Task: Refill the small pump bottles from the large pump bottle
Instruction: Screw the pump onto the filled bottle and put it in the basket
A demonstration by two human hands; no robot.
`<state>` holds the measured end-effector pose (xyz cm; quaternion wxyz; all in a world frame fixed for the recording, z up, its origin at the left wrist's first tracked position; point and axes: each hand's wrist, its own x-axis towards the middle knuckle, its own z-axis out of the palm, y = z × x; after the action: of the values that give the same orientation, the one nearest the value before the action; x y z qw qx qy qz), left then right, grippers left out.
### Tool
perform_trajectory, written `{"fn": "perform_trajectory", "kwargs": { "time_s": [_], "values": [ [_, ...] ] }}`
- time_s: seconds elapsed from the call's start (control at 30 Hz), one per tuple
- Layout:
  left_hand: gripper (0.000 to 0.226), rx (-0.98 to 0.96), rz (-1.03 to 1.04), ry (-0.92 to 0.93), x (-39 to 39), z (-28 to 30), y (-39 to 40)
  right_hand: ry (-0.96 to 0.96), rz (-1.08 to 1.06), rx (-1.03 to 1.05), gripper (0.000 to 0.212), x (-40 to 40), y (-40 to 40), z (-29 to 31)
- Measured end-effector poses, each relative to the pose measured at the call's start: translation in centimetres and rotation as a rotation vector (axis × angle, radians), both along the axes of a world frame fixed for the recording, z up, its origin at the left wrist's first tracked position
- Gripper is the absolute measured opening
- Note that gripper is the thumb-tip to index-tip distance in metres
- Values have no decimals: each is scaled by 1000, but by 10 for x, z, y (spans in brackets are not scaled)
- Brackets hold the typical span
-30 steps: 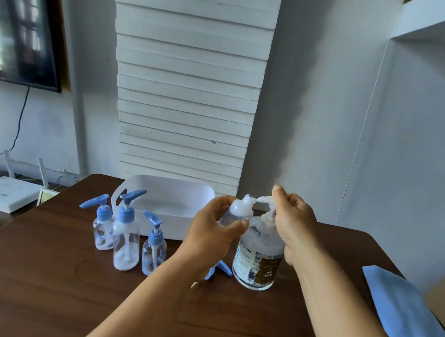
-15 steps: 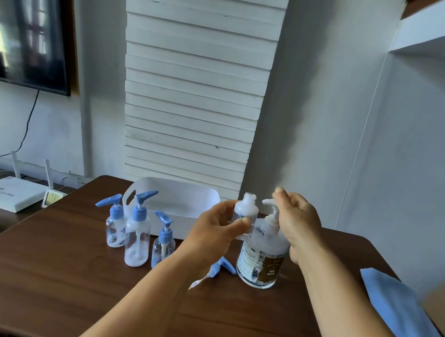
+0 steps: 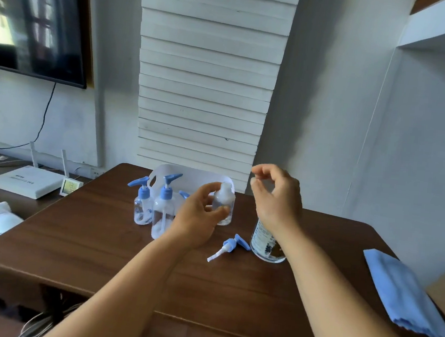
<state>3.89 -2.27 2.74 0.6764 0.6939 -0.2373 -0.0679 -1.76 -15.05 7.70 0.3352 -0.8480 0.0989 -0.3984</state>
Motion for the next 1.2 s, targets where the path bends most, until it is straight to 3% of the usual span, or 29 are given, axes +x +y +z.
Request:
{"fn": "perform_trajectory", "kwargs": {
  "time_s": [0.1, 0.23, 0.33, 0.57, 0.7, 0.97, 1.2],
  "values": [
    [40, 75, 6, 7, -2, -12, 15, 187, 160, 73, 13, -4, 14, -10],
    [44, 147, -8, 15, -6, -23, 35, 577, 103, 85, 15, -7, 19, -42],
    [43, 161, -35, -8, -8, -28, 42, 677, 9, 109, 18, -3, 17, -60],
    [43, 150, -44, -10, -9, -37, 47, 852, -55, -156, 39, 15, 25, -73],
    [45, 149, -37, -6, -8, -39, 50, 754, -98, -44, 31, 21, 22, -74],
    [46, 157, -28, 5, -10, -41, 48, 249, -14, 76, 3, 14, 24, -44],
    [42, 186, -43, -10, -17, -45, 40, -70, 135, 257, 26, 3, 36, -22]
  ]
}}
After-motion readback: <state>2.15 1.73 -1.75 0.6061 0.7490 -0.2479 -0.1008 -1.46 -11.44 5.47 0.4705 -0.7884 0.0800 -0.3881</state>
